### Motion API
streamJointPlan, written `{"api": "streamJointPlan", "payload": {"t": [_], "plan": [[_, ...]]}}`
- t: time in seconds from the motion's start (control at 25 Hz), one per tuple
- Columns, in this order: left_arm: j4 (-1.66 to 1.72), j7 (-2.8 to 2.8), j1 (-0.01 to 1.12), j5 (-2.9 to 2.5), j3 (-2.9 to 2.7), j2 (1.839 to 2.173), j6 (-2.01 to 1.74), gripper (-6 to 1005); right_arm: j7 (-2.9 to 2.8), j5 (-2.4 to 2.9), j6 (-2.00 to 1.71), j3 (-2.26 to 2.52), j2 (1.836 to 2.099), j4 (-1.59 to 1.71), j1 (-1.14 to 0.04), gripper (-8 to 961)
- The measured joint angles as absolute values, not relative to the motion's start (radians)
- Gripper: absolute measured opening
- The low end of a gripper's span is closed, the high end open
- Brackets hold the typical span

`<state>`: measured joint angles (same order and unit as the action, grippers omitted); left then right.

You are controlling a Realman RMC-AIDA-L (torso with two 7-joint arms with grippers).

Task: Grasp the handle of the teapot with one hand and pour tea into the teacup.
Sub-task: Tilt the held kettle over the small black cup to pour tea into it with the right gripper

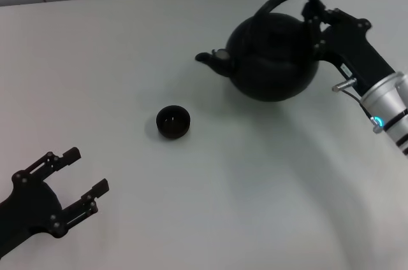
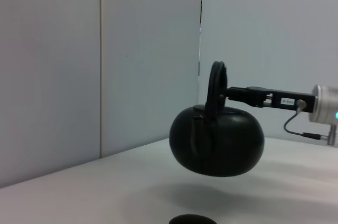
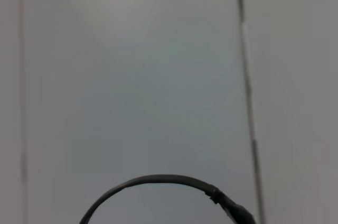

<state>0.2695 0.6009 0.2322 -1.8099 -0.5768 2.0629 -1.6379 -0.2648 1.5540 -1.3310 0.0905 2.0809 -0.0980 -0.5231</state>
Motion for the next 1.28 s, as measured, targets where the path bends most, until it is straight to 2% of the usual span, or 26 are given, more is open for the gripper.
{"api": "streamJointPlan", "payload": {"t": [0.36,0.64,1.28], "plan": [[0.265,0.601,0.236,-1.810,-0.577,2.064,-1.639,737,-0.593,1.814,-1.272,0.091,2.074,0.149,-0.623,84],[0.262,0.601,0.242,-1.810,-0.577,2.065,-1.639,737,-0.677,1.886,-1.244,0.161,2.069,0.216,-0.687,84],[0.260,0.601,0.244,-1.808,-0.577,2.068,-1.635,737,-0.609,1.886,-1.240,0.234,2.074,0.261,-0.708,84]]}}
